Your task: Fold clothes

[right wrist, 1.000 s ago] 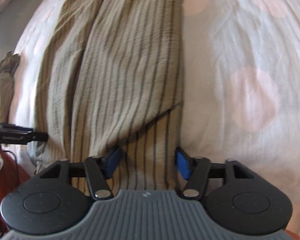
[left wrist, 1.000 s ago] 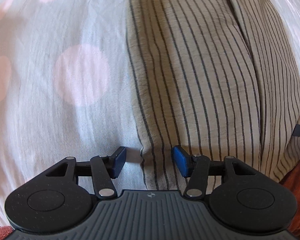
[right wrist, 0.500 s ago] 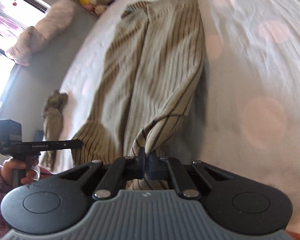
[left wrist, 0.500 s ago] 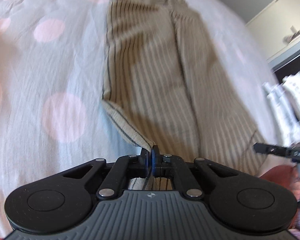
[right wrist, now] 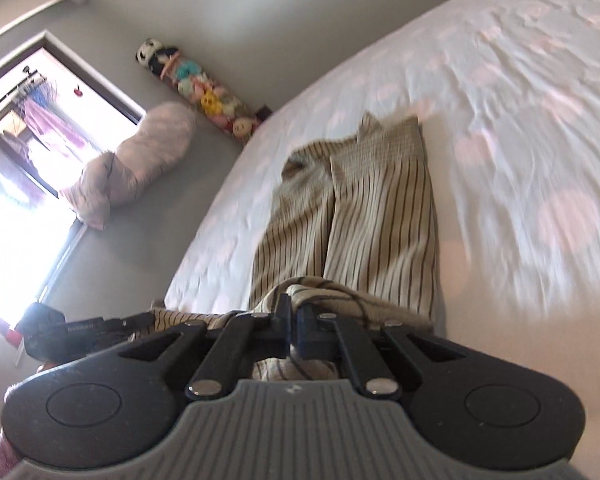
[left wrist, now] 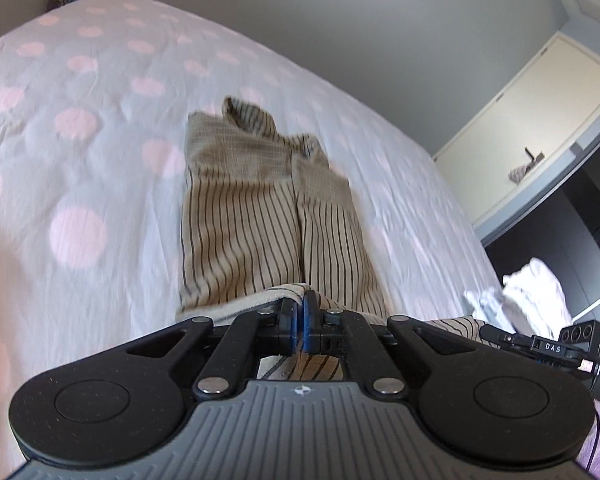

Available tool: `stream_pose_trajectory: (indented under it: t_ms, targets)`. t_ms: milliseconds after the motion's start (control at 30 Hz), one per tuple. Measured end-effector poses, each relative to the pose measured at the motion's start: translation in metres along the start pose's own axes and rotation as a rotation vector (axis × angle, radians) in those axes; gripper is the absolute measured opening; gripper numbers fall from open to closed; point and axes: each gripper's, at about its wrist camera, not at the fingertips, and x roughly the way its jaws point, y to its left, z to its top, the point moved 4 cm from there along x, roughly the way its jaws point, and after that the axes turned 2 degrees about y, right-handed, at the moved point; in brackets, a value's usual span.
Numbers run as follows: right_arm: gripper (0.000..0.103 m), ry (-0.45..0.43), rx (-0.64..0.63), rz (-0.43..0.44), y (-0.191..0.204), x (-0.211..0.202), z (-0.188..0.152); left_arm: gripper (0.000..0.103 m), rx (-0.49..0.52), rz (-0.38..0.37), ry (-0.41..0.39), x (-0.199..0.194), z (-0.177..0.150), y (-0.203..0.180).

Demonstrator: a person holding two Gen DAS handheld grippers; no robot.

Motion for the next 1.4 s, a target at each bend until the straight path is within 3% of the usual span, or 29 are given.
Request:
stream_pose_trajectory:
  t_ms: [200, 533, 733, 933, 1033, 1100, 1233, 1400]
  targets:
    - [0.003, -0.041, -0.031, -0.053, -0.014, 0.045, 0.043, 0.001, -0.017, 0.042, -0.024, 0.033, 0.042, 0.024]
    - [0.003, 0.006, -0.101, -0.188, -0.063, 0.140, 0.082, 0.000, -0.012, 0.132, 0.016, 0.127, 0.088, 0.063]
    - [0.003, 0.064, -0.116, -0.239, -0.096, 0.179, 0.078, 0.000, -0.034, 0.169, 0.065, 0.172, 0.086, 0.093]
    - [0.005, 0.111, -0.119, -0.281, -0.106, 0.195, 0.068, 0.000, -0.031, 0.213, 0.093, 0.189, 0.076, 0.102]
    - [0.014, 0.087, -0.135, -0.298, -0.097, 0.185, 0.069, 0.003, -0.018, 0.219, 0.063, 0.176, 0.075, 0.094]
    - [0.029, 0.055, -0.166, -0.312, -0.086, 0.172, 0.070, 0.012, 0.001, 0.228, 0.038, 0.162, 0.075, 0.085]
    - [0.035, 0.020, -0.283, -0.327, -0.054, 0.144, 0.061, 0.015, 0.109, 0.259, 0.001, 0.132, 0.064, 0.061]
    - [0.055, 0.025, -0.449, -0.347, -0.013, 0.116, 0.026, 0.023, 0.273, 0.318, 0.017, 0.109, 0.028, 0.026]
